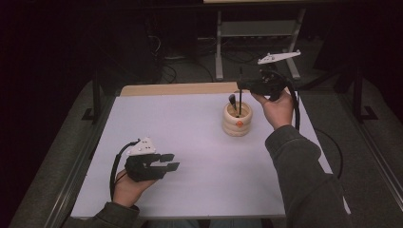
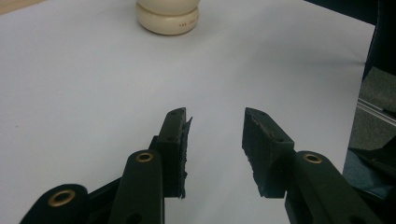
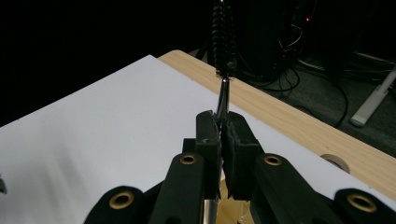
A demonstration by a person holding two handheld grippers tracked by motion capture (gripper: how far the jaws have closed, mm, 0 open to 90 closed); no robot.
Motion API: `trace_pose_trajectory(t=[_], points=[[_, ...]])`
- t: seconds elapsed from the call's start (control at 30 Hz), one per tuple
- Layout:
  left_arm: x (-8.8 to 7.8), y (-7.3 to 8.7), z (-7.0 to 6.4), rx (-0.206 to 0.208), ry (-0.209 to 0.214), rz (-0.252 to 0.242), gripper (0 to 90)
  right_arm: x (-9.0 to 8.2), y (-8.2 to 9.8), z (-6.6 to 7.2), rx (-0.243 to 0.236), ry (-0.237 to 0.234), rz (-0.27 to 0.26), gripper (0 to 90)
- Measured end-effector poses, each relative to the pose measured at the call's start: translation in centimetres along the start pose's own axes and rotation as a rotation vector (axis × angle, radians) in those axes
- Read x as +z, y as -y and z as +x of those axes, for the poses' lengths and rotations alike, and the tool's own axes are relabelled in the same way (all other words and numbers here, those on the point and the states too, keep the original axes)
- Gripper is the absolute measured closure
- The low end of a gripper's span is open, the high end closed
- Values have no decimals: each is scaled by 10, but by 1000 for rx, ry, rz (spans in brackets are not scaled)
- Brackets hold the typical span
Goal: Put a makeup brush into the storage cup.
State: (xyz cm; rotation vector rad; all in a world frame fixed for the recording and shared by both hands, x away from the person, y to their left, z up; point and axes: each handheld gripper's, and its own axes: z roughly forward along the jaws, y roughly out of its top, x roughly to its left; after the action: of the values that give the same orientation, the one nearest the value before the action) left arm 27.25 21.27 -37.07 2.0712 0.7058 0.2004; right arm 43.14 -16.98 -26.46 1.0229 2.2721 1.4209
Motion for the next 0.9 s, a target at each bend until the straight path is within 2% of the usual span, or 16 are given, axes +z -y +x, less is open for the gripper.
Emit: trace_pose_trajectory(t=[0.27, 0.37, 0.43, 0.73, 0.87, 0.9], points=[[-1, 0, 0, 1, 1, -4, 601, 5, -3, -9, 18, 19, -15, 848], [0, 0, 0, -1, 5, -8, 601, 6, -3, -12, 40, 28, -3, 848], [0, 0, 0, -2, 5, -8, 599, 8, -3, -15, 36, 38, -7, 848], [1, 0, 0, 8, 1, 3, 570, 15, 3, -24, 74, 51, 15, 848], [0, 0, 1, 13, -6, 5, 554, 18, 4, -27, 73, 61, 13, 848], [0, 0, 0, 1, -7, -5, 545, 18, 5, -27, 70, 65, 17, 847]])
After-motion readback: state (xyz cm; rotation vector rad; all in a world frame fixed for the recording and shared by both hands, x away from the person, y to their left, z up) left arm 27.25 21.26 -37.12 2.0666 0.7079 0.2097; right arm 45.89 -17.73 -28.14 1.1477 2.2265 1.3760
